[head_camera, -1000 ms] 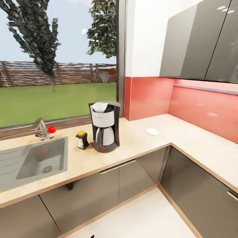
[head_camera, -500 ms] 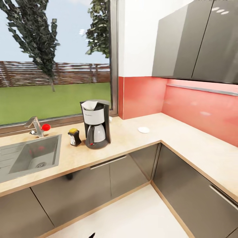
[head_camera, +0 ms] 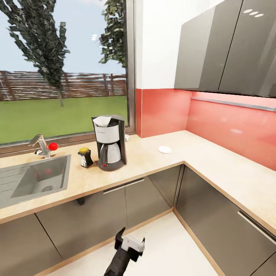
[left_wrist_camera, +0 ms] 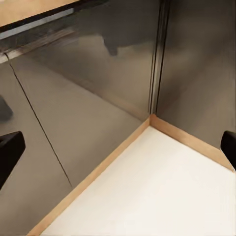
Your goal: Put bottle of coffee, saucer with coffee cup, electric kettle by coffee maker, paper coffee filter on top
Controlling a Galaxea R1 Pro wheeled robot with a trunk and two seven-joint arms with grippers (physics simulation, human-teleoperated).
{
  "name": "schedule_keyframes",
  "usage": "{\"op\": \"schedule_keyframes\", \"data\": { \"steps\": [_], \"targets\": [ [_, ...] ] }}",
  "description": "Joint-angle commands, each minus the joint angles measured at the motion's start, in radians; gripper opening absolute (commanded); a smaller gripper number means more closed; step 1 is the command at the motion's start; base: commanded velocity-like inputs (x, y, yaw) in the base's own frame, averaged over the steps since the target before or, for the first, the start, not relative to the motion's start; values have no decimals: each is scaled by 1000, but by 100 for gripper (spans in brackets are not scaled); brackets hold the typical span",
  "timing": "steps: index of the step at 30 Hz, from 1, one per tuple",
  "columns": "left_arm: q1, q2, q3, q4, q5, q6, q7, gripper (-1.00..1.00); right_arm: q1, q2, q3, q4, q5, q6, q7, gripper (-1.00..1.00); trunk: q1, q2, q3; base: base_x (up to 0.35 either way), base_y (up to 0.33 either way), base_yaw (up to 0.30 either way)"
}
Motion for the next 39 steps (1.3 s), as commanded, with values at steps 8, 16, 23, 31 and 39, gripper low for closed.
{"op": "schedule_keyframes", "data": {
  "steps": [8,16,23,31,39],
  "targets": [
    [-213,-83,-2,-32,25,170,-7,100,-1,-1,-3,-260,-3,-1,5,100,1,-2,-2,0,0,0],
    [-399,-87,0,-104,246,335,-19,100,-2,-1,-3,-546,-6,-1,116,100,1,-2,-2,0,0,0],
    [-561,-80,23,-134,363,461,-21,100,-13,0,-3,-835,-16,52,170,100,1,-2,-2,0,0,0],
    [-670,-75,211,-191,377,692,-66,100,-253,-38,-20,-1063,-235,368,172,100,1,-2,-2,0,0,0],
    [-662,-43,270,-185,376,714,-193,100,-631,-55,-81,-948,-247,577,171,100,1,-2,-2,0,0,0]
  ]
}}
